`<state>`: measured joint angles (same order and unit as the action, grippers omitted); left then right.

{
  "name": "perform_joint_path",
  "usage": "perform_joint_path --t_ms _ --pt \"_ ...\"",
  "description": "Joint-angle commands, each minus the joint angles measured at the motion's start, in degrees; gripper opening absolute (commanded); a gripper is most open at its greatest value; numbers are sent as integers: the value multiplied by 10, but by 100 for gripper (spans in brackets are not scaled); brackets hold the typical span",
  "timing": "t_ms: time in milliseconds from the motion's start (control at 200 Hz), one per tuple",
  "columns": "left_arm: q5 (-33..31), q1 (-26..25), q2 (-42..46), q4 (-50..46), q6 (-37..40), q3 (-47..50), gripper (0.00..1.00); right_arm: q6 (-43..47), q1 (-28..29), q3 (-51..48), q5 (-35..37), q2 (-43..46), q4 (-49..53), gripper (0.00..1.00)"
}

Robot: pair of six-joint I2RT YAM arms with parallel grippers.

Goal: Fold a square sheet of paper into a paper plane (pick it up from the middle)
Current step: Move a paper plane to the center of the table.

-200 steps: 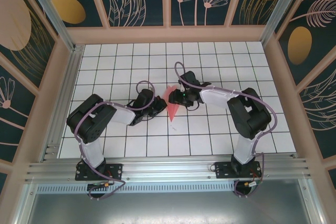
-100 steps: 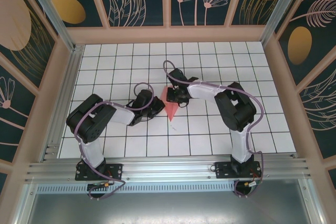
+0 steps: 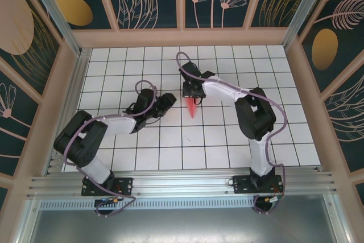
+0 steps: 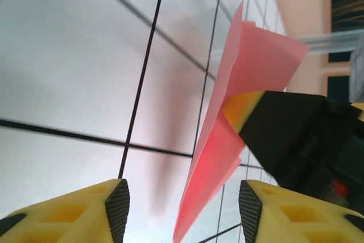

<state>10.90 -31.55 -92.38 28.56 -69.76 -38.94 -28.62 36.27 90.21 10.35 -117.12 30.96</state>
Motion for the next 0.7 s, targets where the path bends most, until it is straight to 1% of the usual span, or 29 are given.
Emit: perform_joint_path --t_ms 0,75,100,190,245,325,385,515,595,696 --pt "-39 22 30 -84 41 7 58 73 -41 62 30 -58 20 0" --pt "-58 31 41 -115 57 7 61 95 -46 126 28 -105 36 0" --pt "-64 34 44 -124 60 6 61 100 -64 148 26 -122 43 0" --pt "-85 36 54 -148 71 6 63 110 -75 212 21 -170 66 0" --pt "-93 38 60 -161 76 5 65 110 -78 238 18 -189 78 0" --pt "-107 38 68 -178 83 4 67 110 -78 251 13 -200 83 3" --pt "-118 39 74 -191 90 0 69 106 -77 254 11 -199 87 10" --pt "-155 43 92 -231 115 -17 75 97 -78 278 17 -180 103 30" --pt "-184 48 104 -264 134 -37 78 90 -80 297 30 -154 116 41" --pt "-219 59 124 -297 160 -56 81 80 -85 296 50 -101 120 52"
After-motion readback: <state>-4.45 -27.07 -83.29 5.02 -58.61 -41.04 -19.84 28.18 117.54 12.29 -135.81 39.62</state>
